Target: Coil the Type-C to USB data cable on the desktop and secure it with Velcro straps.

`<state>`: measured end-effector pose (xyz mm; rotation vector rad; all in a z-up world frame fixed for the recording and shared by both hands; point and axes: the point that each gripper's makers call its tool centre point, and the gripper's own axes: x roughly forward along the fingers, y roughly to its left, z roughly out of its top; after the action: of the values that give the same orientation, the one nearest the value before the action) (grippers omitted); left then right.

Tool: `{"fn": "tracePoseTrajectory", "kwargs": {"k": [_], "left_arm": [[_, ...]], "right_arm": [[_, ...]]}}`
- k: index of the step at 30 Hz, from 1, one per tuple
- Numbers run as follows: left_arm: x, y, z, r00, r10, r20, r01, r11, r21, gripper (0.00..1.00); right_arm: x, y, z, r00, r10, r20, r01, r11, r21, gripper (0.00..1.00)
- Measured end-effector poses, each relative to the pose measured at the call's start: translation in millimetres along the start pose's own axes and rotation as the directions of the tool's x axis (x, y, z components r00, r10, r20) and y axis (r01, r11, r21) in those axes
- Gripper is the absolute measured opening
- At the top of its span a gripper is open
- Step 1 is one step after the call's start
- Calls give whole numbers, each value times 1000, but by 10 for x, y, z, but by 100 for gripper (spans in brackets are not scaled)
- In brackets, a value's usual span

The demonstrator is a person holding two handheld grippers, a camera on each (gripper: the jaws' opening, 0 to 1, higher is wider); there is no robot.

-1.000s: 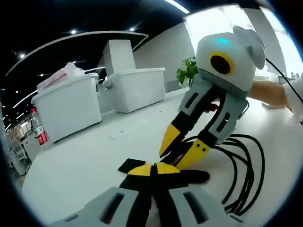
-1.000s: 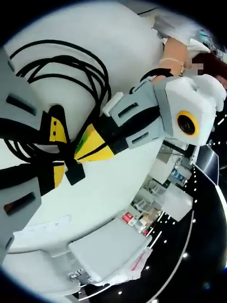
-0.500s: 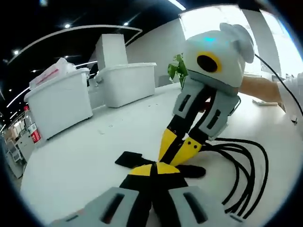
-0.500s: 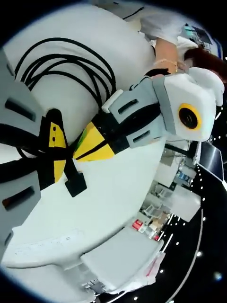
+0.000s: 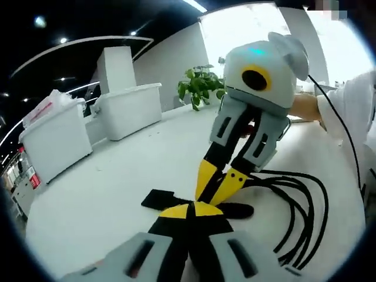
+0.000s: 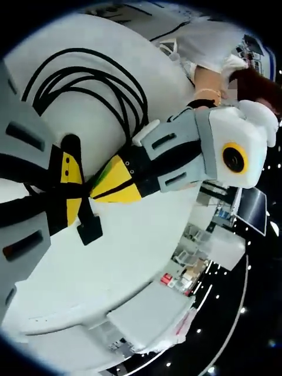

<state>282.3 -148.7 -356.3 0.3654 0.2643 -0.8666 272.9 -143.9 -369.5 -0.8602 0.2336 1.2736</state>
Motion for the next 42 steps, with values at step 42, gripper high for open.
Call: {"fn": "tracePoseTrajectory", "kwargs": {"k": [42], "left_arm": [[4,-242,-15,991,80,111,-91,992,89,2]], "right_arm": [[-523,558,137,992,-121,43,124,990,-73,16]]}}
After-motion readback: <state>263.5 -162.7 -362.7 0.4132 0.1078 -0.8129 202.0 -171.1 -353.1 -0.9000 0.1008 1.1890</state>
